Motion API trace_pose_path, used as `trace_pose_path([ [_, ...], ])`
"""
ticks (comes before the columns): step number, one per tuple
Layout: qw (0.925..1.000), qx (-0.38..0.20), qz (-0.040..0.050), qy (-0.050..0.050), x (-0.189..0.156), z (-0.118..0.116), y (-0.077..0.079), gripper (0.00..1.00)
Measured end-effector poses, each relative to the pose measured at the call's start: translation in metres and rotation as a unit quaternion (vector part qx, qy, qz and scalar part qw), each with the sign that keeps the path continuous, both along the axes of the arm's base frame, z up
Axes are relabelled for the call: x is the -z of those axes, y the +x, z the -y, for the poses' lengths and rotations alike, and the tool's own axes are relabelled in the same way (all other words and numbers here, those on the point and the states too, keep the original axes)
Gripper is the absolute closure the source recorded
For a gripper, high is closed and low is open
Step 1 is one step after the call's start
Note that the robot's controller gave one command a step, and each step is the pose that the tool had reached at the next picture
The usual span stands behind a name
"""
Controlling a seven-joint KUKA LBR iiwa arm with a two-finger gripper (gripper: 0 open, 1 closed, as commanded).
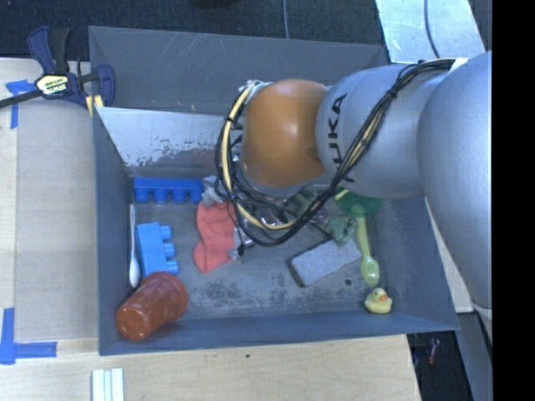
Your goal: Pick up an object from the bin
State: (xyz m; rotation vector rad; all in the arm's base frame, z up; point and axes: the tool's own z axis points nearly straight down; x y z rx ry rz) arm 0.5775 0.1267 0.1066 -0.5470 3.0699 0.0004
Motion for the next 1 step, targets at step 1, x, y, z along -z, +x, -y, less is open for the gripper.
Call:
trace_pose_path([
  [1,0.9994,-0.033,0.0022,0.0,0.0262,0.0062,0.0264,1.0],
])
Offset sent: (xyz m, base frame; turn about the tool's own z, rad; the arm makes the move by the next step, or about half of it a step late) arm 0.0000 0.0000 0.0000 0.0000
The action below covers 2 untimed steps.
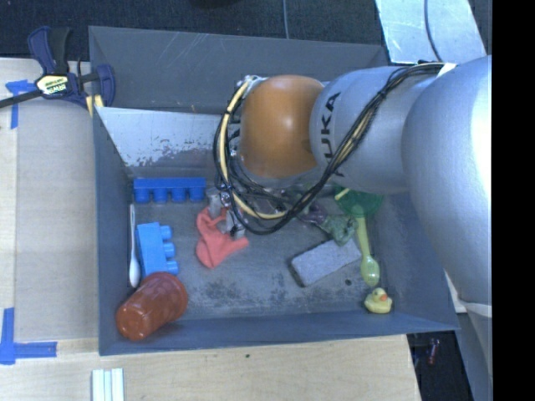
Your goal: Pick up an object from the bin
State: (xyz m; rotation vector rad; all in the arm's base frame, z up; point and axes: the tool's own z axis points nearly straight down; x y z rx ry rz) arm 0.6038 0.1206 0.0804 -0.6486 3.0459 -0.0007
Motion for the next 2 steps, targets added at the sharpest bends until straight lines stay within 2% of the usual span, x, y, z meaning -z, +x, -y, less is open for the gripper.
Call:
trace_pose_path([
  [1,1.0,0.0,0.0,0.0,0.0,0.0,0.0,1.0],
  [2,1.0,-0.002,-0.0019,0.0,-0.062,-0.006,-0.004,1.0],
])
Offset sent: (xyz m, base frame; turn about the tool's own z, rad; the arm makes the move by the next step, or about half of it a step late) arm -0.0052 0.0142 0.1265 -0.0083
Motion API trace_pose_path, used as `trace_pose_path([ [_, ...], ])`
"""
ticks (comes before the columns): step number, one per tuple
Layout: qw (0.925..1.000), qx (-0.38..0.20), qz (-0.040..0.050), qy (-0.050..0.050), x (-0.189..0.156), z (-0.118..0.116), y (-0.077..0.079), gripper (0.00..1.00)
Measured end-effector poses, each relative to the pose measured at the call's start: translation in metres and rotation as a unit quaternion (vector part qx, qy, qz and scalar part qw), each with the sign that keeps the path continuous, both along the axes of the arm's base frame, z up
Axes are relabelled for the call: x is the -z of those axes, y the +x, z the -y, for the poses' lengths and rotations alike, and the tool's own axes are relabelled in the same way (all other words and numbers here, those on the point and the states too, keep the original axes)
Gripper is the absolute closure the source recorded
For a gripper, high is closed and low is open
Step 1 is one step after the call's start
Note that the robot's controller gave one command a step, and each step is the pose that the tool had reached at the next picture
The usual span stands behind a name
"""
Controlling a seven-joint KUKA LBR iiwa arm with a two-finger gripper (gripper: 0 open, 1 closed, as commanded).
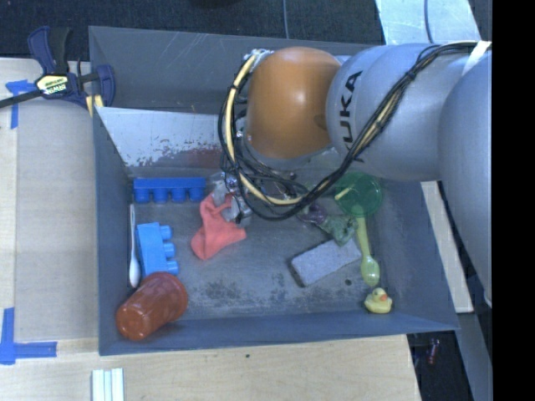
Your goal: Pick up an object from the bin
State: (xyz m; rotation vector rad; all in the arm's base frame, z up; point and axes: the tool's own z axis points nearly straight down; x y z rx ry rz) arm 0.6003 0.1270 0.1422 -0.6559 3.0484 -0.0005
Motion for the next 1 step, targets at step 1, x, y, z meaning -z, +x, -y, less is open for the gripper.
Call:
trace_pose_path([
  [1,0.9999,0.016,-0.0014,0.0,-0.076,-0.0042,0.0103,1.0],
])
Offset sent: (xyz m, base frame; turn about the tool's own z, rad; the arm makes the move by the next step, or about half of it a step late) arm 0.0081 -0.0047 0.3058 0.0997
